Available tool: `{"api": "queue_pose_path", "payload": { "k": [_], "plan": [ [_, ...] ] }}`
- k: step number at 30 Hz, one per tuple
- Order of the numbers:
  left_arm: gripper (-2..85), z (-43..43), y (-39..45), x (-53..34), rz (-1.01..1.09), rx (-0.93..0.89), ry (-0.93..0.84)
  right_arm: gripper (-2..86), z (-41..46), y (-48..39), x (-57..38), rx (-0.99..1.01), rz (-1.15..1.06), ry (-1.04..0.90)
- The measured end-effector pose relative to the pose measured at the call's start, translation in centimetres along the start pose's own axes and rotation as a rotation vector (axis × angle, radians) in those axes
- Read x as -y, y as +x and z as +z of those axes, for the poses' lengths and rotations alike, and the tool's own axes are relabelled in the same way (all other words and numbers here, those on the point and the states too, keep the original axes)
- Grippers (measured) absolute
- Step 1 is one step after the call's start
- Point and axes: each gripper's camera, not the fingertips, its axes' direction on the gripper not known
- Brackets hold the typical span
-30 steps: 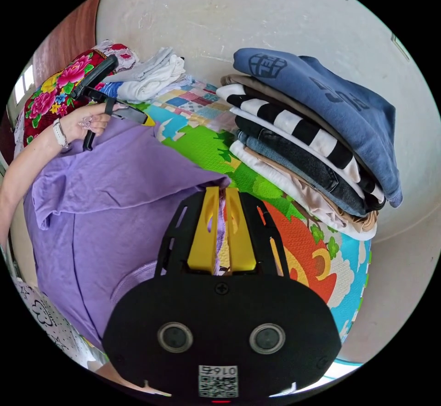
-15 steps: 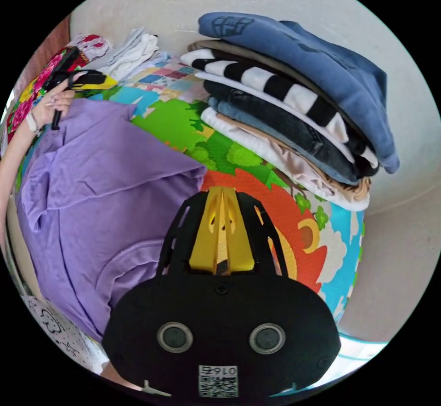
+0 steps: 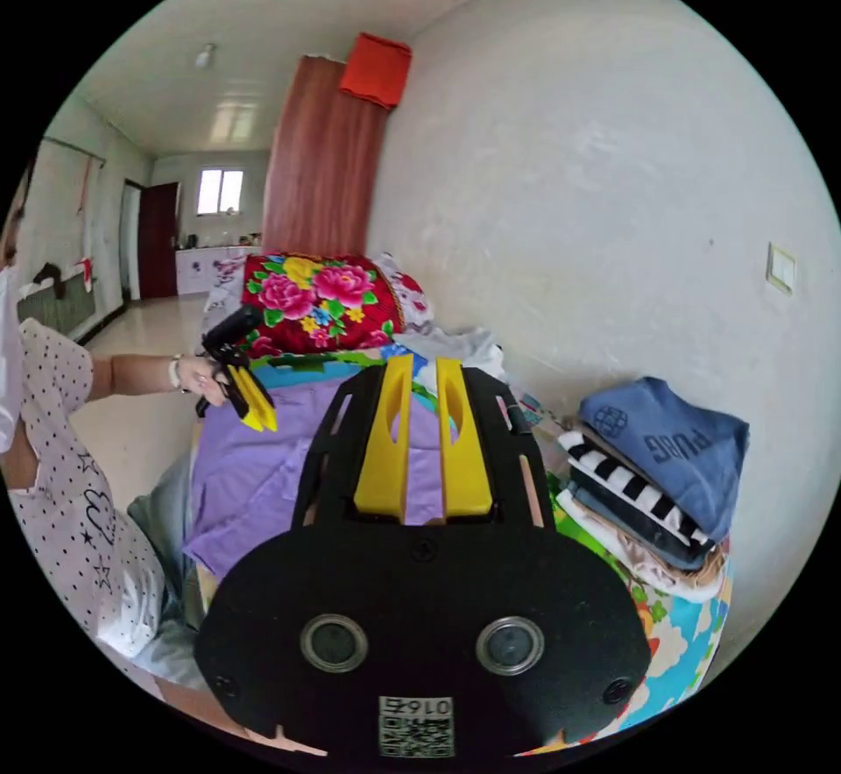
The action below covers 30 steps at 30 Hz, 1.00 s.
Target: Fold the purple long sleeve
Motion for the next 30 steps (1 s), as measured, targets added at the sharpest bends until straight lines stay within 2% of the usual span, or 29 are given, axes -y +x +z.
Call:
{"api": "queue_pose_path", "payload": {
  "k": [3, 7, 9, 11, 13, 16, 20, 23, 25, 30],
  "plan": [
    [10.7, 1.3, -0.5, -0.5, 0.028, 0.088, -0.044, 5.6, -3.1, -5.3, 1.2, 0.043, 0.005, 0.056],
    [13.0, 3.2, 0.6, -1.2, 0.111, 0.091, 0.01, 8.5, -4.3, -10.6, -0.6, 0.023, 0.091, -0.071],
    [10.8, 4.0, 1.2, -1.8, 0.13, 0.07, 0.015, 9.5, -4.2, -12.7, -2.5, -0.03, 0.14, -0.119],
    [4.6, 3.9, 1.7, -2.4, 0.145, 0.035, 0.007, 10.5, -2.8, -14.0, -5.2, -0.099, 0.284, -0.186],
    [3.6, 3.0, 2.3, -3.4, 0.162, 0.009, 0.027, 11.6, -0.5, -13.9, -6.9, -0.104, 0.42, -0.271],
    [2.9, 0.5, 2.4, -5.3, 0.165, -0.02, 0.088, 13.7, 3.7, -13.2, -9.2, -0.009, 0.642, -0.324],
    [2.1, -2.5, 1.2, -6.6, 0.124, -0.117, 0.091, 13.2, 7.4, -11.8, -9.8, 0.245, 0.916, -0.196],
    [1.5, -4.5, 0.4, -6.8, 0.096, -0.137, 0.087, 9.2, 10.7, -11.9, -7.6, 0.282, 0.931, -0.343],
    [1.3, -6.0, 0.2, -6.9, 0.094, -0.14, 0.101, 5.2, 10.9, -12.6, -5.5, 0.329, 0.89, -0.337],
    [0.2, -10.2, 0.3, -6.8, 0.112, -0.217, 0.12, 2.3, 7.5, -16.3, 2.3, 0.186, 0.706, -0.3]
  ]
}}
